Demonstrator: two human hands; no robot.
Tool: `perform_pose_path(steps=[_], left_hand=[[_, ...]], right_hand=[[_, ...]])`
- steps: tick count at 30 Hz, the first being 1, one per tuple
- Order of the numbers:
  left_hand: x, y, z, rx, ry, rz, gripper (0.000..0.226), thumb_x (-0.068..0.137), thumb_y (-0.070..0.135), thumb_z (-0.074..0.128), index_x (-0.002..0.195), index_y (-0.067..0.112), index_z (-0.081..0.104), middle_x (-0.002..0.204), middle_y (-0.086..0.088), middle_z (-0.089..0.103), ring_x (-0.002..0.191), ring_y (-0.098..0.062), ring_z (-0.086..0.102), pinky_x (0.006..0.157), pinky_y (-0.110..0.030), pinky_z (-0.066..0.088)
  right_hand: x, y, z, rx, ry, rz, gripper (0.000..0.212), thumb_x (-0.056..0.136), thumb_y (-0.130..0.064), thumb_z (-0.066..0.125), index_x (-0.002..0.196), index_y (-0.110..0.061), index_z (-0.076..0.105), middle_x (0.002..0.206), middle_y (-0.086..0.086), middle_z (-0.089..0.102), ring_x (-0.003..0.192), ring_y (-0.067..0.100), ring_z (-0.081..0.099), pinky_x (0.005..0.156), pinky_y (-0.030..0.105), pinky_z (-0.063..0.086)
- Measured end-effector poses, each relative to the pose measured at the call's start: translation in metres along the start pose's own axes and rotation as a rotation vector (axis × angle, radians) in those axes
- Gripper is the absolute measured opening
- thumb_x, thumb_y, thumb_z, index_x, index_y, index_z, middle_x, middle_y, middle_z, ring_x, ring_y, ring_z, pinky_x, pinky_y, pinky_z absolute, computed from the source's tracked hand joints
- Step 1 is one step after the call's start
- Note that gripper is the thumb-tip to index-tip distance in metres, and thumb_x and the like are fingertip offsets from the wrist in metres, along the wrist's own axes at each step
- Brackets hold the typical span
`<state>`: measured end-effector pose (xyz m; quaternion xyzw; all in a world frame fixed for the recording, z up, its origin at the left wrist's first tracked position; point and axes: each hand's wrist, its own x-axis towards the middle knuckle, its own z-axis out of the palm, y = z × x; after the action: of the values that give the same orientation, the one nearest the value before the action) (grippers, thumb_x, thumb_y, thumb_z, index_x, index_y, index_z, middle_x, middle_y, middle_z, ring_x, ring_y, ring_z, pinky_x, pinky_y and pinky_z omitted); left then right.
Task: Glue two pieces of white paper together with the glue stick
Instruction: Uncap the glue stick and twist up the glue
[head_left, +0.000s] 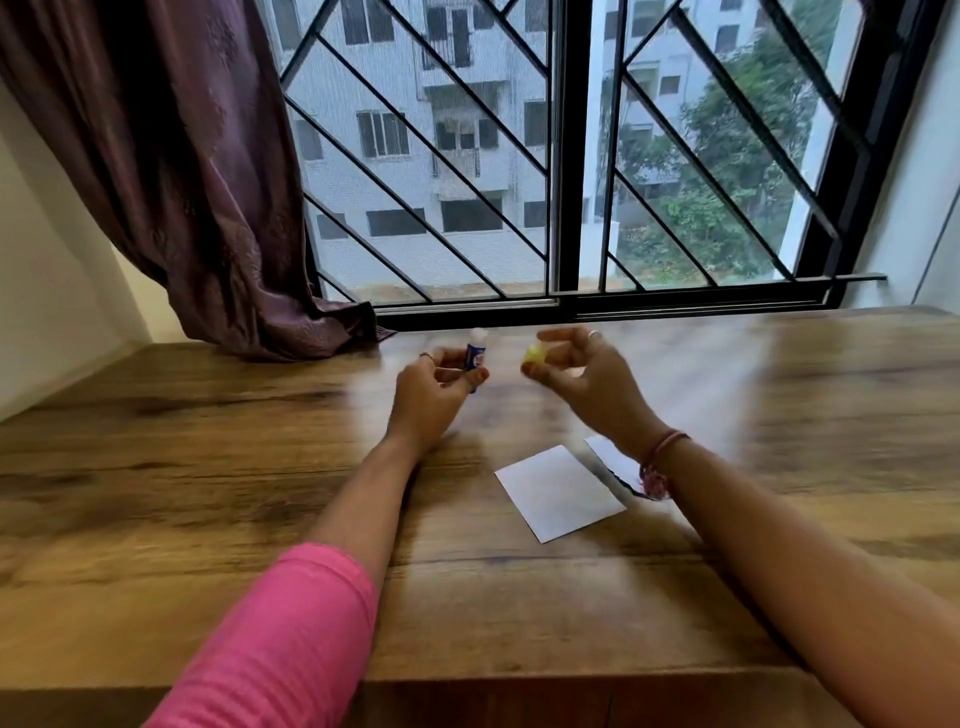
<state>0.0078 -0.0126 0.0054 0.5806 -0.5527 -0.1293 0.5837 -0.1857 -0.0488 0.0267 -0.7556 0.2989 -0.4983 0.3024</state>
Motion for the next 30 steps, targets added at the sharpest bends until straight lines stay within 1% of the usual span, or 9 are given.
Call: perform_pose_path(steps=[5,9,14,17,20,22,25,28,30], left_hand=[[0.005,-0.001,-0.010,-0.152,0.184,-0.037,0.021,0.078,0.017,0.078,0.094,0.016,0.064,0.082,0.006,0.069,0.066,0.005,0.066,0.065,-0.013,0.051],[0.005,0.000,-0.011,-0.180,0.183,-0.068,0.025,0.077,0.020,0.079,0.097,0.014,0.065,0.086,0.005,0.070,0.070,0.005,0.066,0.064,-0.011,0.050],[0.004,0.007,-0.009,-0.238,0.159,-0.092,0.025,0.077,0.021,0.079,0.096,0.016,0.065,0.089,0.002,0.071,0.071,0.004,0.066,0.062,-0.009,0.048],[0.001,0.015,-0.007,-0.303,0.123,-0.110,0.024,0.077,0.020,0.079,0.096,0.014,0.065,0.088,0.001,0.071,0.071,0.003,0.067,0.061,-0.009,0.048],[-0.003,0.024,-0.004,-0.373,0.063,-0.139,0.024,0.077,0.023,0.078,0.096,0.017,0.065,0.091,0.001,0.071,0.082,-0.005,0.067,0.073,-0.019,0.051],[-0.007,0.031,-0.001,-0.459,0.022,-0.166,0.022,0.080,0.022,0.075,0.099,0.018,0.066,0.093,0.000,0.071,0.091,-0.012,0.066,0.083,-0.026,0.051],[-0.017,0.041,0.006,-0.561,-0.024,-0.186,0.020,0.082,0.019,0.073,0.100,0.018,0.066,0.093,0.000,0.072,0.099,-0.018,0.066,0.087,-0.029,0.050],[-0.025,0.050,0.012,-0.597,-0.061,-0.166,0.021,0.079,0.019,0.074,0.098,0.015,0.066,0.092,-0.006,0.071,0.098,-0.027,0.067,0.091,-0.038,0.051],[-0.030,0.056,0.015,-0.623,-0.074,-0.143,0.022,0.076,0.021,0.075,0.094,0.014,0.066,0.087,-0.005,0.072,0.092,-0.023,0.067,0.087,-0.036,0.052]], right_hand=[[-0.006,0.011,0.018,-0.251,-0.223,0.028,0.029,0.076,-0.026,0.076,0.102,-0.021,0.066,0.083,-0.015,0.064,0.079,0.001,0.060,0.079,0.025,0.049],[-0.009,0.015,0.021,-0.417,-0.303,0.079,0.025,0.080,-0.027,0.072,0.104,-0.023,0.066,0.097,-0.006,0.072,0.096,0.010,0.064,0.090,0.036,0.047],[-0.007,0.012,0.017,-0.492,-0.372,0.131,0.037,0.082,-0.031,0.069,0.118,-0.027,0.058,0.112,-0.009,0.070,0.109,0.010,0.060,0.098,0.041,0.040],[-0.003,0.008,0.008,-0.330,-0.308,0.088,0.038,0.085,-0.019,0.067,0.121,-0.016,0.057,0.116,0.000,0.068,0.110,0.014,0.061,0.099,0.039,0.044],[-0.003,0.000,0.001,-0.010,-0.187,0.127,0.037,0.083,-0.012,0.068,0.119,-0.006,0.057,0.113,0.012,0.068,0.102,0.020,0.066,0.092,0.032,0.052],[-0.006,-0.006,0.000,0.148,-0.195,0.187,0.042,0.081,-0.018,0.072,0.118,-0.007,0.057,0.110,0.010,0.068,0.094,0.012,0.069,0.078,0.021,0.055],[-0.015,-0.017,0.008,0.293,-0.237,0.221,0.044,0.078,-0.021,0.075,0.116,-0.009,0.057,0.098,0.000,0.071,0.077,-0.001,0.069,0.057,0.007,0.047],[-0.021,-0.022,0.013,0.408,-0.202,0.238,0.039,0.078,-0.022,0.075,0.111,-0.010,0.058,0.092,0.002,0.074,0.077,0.004,0.070,0.055,0.010,0.047],[-0.023,-0.024,0.012,0.474,-0.161,0.263,0.033,0.078,-0.023,0.074,0.105,-0.014,0.057,0.091,0.001,0.075,0.080,0.009,0.071,0.055,0.013,0.046]])
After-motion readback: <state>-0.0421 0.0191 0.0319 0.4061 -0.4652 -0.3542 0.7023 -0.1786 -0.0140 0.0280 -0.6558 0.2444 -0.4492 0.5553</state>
